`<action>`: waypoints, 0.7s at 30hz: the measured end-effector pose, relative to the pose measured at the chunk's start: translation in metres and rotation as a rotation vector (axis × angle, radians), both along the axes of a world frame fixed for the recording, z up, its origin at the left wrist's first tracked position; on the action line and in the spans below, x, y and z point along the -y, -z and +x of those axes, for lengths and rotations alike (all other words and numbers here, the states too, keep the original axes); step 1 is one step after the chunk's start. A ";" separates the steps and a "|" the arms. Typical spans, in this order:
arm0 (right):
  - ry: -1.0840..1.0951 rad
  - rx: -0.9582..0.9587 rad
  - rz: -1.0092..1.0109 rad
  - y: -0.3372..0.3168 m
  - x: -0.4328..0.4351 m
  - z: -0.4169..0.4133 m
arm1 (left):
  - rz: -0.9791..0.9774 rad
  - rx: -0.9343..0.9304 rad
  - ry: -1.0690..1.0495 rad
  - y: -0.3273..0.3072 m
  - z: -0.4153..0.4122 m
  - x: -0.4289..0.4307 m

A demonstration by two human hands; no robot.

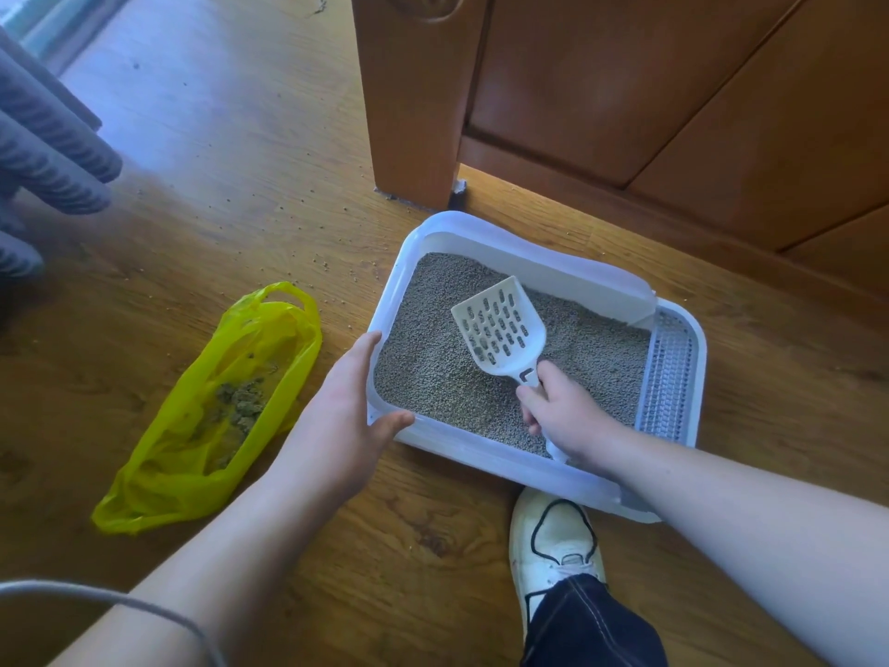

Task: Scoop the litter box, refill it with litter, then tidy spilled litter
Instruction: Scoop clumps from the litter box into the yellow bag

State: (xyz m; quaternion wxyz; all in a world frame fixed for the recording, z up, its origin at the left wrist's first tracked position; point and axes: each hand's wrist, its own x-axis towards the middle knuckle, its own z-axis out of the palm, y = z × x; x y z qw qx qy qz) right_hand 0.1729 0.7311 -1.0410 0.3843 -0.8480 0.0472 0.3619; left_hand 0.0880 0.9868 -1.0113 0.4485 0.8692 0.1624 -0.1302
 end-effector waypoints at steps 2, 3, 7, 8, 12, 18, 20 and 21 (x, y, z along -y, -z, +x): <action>-0.009 -0.015 0.018 -0.002 0.001 0.000 | 0.008 -0.005 0.001 -0.001 0.000 0.000; -0.013 -0.021 0.022 -0.002 0.002 -0.001 | 0.015 -0.008 0.002 -0.001 0.001 0.001; -0.032 -0.024 0.029 -0.005 0.004 -0.002 | 0.039 -0.005 0.012 -0.005 0.000 0.002; -0.039 -0.027 0.035 -0.008 0.004 -0.002 | 0.055 -0.002 0.020 -0.007 0.000 0.003; -0.053 -0.012 0.027 -0.024 -0.004 0.000 | 0.109 -0.003 0.055 -0.014 -0.003 0.003; -0.200 0.166 -0.025 -0.064 -0.029 0.003 | 0.198 -0.049 0.051 -0.024 -0.010 -0.012; -0.290 0.250 -0.065 -0.077 -0.044 0.005 | 0.256 -0.079 0.029 -0.029 -0.014 -0.022; -0.335 0.270 -0.082 -0.083 -0.054 0.006 | 0.290 -0.106 0.018 -0.032 -0.017 -0.028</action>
